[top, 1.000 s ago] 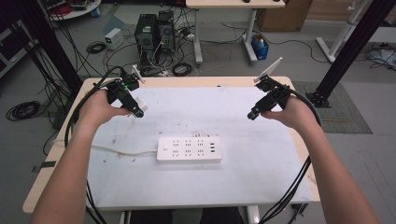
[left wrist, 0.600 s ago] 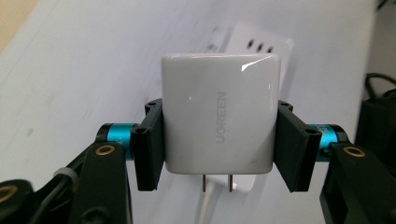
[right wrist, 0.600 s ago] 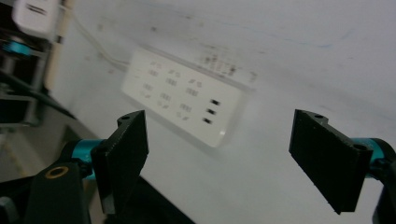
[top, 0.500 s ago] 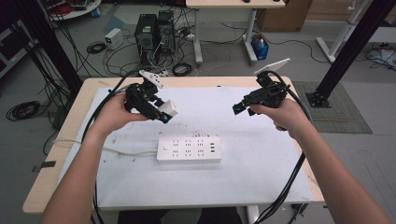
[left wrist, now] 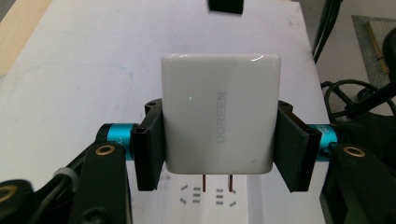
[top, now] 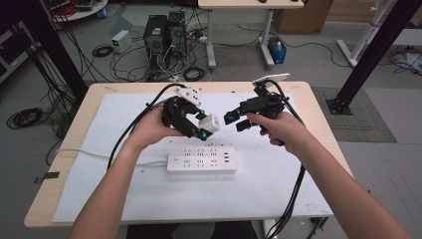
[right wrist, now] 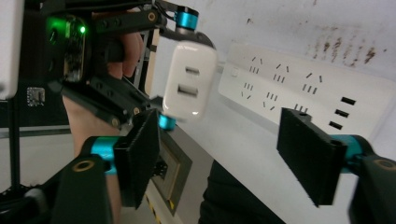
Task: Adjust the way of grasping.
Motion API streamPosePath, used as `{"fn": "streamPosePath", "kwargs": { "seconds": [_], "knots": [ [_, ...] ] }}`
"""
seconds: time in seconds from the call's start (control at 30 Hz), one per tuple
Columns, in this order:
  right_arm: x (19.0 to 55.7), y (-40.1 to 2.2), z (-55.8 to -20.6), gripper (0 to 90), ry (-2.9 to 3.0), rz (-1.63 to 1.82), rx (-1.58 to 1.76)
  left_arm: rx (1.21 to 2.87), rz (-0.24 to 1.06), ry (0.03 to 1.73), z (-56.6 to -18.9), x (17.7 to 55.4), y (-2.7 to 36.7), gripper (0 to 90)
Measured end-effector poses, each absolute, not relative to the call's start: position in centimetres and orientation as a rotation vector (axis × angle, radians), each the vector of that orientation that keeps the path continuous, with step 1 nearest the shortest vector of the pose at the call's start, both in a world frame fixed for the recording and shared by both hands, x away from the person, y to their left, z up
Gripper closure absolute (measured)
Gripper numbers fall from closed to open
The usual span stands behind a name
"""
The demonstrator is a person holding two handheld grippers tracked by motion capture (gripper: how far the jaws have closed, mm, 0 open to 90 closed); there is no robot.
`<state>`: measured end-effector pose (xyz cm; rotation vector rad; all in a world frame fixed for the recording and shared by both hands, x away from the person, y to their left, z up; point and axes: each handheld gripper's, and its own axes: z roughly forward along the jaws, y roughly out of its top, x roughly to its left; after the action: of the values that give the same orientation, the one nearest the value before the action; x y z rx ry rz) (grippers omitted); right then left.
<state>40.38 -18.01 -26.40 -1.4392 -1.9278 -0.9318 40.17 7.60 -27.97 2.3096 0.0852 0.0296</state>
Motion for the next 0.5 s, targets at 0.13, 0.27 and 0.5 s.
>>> {"fn": "streamPosePath", "kwargs": {
  "seconds": [0.13, 0.27, 0.5],
  "knots": [
    [40.6, -17.3, -27.1, 34.4, -1.876, -0.939, -1.446, 2.299, 0.044, 0.027, -27.8, 39.8, 6.3, 42.5],
    [40.6, -16.4, -27.9, 49.9, -1.873, -0.919, -1.421, 2.287, 0.064, -0.013, -27.7, 39.6, 5.3, 42.6],
    [40.9, -16.6, -28.1, 62.5, -1.907, -0.949, -1.433, 2.347, 0.185, 0.027, -27.8, 39.3, 4.7, 39.8]
  ]
}}
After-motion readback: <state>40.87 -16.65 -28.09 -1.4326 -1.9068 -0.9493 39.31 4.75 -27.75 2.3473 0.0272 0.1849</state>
